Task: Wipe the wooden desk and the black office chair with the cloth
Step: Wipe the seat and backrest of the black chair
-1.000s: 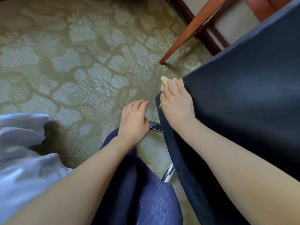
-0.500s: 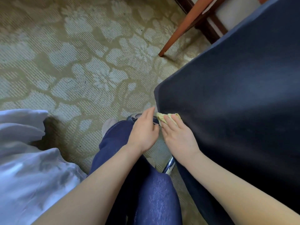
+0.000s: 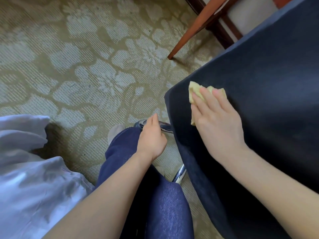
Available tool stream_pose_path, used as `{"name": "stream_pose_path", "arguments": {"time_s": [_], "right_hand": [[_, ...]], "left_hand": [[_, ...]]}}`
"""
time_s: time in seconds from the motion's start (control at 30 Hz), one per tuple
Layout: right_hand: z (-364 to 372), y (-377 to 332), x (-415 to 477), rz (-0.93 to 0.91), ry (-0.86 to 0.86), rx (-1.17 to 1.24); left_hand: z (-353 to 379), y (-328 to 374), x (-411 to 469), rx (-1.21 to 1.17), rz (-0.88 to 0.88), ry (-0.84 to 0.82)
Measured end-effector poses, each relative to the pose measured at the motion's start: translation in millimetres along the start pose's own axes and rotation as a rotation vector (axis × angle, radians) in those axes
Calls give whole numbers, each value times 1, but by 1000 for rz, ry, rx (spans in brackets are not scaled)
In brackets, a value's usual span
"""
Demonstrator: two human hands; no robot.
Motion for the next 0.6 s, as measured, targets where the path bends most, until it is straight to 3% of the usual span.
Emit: {"name": "stream_pose_path", "arguments": {"time_s": [0.17,0.23,0.37,0.47,0.6], "right_hand": [[10,-7,60,-22,4,-61],[33,-23,75,-47,-160,-54],[61,-50,78,-70,-330,108],[71,-83,54,-275,-213,-45],[88,-113,-5,-440,-281,-113]], "left_hand": [[-9,0,-1,-53,10,66],[-14,-2,-1,-48,-1,114],[-22,-2,0,-20,-11,184],[-25,-4,1,-29,-30,219],[-24,-6,3,-48,-17,196]]}}
Point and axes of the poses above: each hand's wrist, its own x-axis towards the middle knuckle, its own z-axis out of the palm, y = z × x, the point moved 8 cm from there along x, towards the middle knuckle, and after that the axes turned 2 degrees about -x, right-handed, at the moved point
